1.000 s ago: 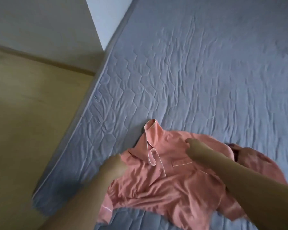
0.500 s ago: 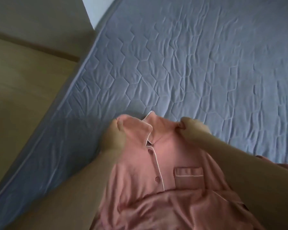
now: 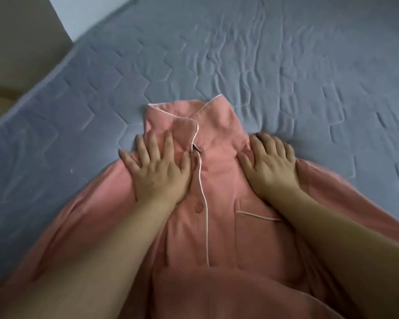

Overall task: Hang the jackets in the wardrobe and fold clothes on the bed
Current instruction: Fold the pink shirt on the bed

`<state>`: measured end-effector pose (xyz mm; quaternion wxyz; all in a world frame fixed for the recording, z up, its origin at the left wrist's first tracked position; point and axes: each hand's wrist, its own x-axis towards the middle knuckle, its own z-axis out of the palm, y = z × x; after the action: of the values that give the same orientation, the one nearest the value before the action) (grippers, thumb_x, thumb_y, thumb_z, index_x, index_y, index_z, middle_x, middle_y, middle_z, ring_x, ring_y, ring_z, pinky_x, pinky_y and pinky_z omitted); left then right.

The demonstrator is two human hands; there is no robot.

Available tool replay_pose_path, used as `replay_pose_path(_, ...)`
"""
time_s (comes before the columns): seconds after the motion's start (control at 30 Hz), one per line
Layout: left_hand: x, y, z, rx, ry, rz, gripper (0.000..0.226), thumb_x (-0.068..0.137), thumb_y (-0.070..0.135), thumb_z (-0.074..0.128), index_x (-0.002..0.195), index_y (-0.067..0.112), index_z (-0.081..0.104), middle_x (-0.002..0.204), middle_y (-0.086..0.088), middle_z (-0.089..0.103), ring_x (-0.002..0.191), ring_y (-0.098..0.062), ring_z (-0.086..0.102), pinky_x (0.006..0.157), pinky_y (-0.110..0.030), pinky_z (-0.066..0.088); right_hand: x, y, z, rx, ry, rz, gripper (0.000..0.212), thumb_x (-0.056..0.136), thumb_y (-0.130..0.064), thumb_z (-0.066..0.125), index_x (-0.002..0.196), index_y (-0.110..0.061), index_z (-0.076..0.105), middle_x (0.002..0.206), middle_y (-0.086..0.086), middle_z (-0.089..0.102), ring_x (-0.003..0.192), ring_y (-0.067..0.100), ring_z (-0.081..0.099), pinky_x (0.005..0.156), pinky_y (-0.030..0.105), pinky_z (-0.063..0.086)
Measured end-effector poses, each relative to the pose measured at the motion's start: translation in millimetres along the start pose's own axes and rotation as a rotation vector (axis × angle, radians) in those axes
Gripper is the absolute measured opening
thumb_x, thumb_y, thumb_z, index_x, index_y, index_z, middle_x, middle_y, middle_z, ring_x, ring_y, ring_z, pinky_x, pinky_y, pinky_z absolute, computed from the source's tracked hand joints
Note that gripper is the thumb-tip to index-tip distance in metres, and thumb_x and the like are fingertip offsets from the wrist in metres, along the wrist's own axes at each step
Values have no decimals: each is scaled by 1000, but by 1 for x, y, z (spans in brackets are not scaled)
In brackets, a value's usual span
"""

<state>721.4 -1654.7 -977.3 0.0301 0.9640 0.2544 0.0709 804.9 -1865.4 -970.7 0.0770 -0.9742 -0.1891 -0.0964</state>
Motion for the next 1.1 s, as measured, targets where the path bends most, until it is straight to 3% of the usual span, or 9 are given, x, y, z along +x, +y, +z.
replay_pose_path(0.23,15,0,4,38,57,9,68,92,60,13,153,31,16,161,-6,12,147,-27,2,112,-64,-6,-6,-2,-8,14,-1,-18,57,94,-58,30,142,-27,35,146,-2,37,135,21,30,112,42,17)
replay_pose_path(0.37,-5,11,-21,98,32,0,64,96,50,10,154,22,14,161,-10,9,147,-29,-5,113,-60,-10,-31,31,-54,26,-227,71,80,85,-72,27,148,-22,26,153,6,32,139,27,30,110,46,20)
replay_pose_path(0.43,-38,32,-42,-3,143,45,58,96,43,24,150,20,26,154,-14,25,144,-32,11,114,-59,-1,-49,73,-93,16,-416,138,71,88,-66,34,143,-23,37,151,12,35,135,31,37,108,44,27)
replay_pose_path(0.53,-104,83,-82,-267,162,484,54,84,27,35,134,12,49,135,-15,50,126,-35,43,109,-43,26,-108,147,-152,140,-683,338,51,90,-63,40,124,-31,59,143,12,48,123,30,52,104,41,39)
replay_pose_path(0.7,-188,180,-137,-443,-369,1054,79,73,6,51,147,27,33,152,2,32,141,-15,25,117,-24,15,-232,202,-190,100,-711,420,45,96,-58,38,125,-29,55,143,3,49,124,16,48,97,27,33)
replay_pose_path(0.8,-207,220,-139,-162,-457,1034,73,82,24,56,149,34,28,159,1,17,145,-21,15,119,-34,13,-280,220,-204,-85,-855,431,42,99,-49,36,133,-30,51,149,-3,42,133,16,42,105,32,30)
replay_pose_path(0.93,-226,241,-134,449,-325,997,41,90,45,49,124,24,60,135,-5,50,122,-30,50,98,-44,43,-320,249,-253,-430,-878,586,49,102,-41,33,145,-19,40,154,2,34,140,20,34,111,33,28)
replay_pose_path(1.0,-226,249,-133,286,-187,938,34,92,44,49,110,20,65,123,-6,60,115,-31,56,88,-37,44,-333,265,-269,-479,-850,667,47,103,-37,31,144,-17,40,152,3,36,139,21,35,111,35,29)
replay_pose_path(1.1,-217,262,-142,-423,-124,685,36,97,42,47,75,15,56,88,-10,64,95,-31,61,71,-34,40,-326,270,-274,-473,-662,667,41,100,-31,35,136,-21,50,144,2,46,131,26,45,103,45,39)
